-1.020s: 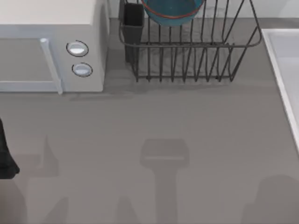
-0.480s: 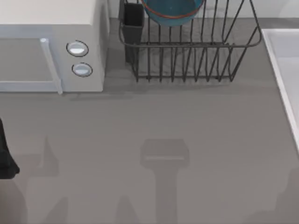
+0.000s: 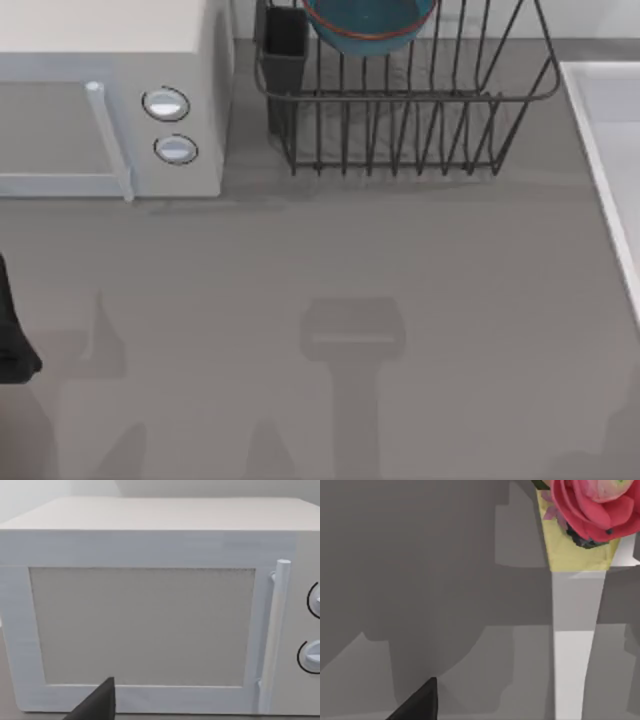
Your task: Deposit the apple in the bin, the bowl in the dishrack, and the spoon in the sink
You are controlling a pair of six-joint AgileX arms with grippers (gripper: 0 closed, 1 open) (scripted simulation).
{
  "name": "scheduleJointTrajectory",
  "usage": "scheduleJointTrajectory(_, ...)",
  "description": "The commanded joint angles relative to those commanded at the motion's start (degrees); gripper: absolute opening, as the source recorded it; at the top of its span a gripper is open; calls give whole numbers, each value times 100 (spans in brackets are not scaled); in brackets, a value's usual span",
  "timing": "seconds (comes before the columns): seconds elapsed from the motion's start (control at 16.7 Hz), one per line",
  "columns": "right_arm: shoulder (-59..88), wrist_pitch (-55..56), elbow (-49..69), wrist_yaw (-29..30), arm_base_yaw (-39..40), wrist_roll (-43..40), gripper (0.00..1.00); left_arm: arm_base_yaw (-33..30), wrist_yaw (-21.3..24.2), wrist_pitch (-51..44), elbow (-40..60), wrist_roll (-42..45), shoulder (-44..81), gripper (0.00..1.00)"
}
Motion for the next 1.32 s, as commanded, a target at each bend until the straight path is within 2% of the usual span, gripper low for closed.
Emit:
scheduleJointTrajectory(0.06, 0, 0, 0, 0, 0, 0, 100, 0, 0, 0, 0, 0, 0, 100)
scheduleJointTrajectory(0.84, 0, 0, 0, 0, 0, 0, 2, 0, 0, 0, 0, 0, 0, 100)
scheduleJointTrajectory(1.32, 0, 0, 0, 0, 0, 0, 0, 0, 0, 0, 0, 0, 0, 100)
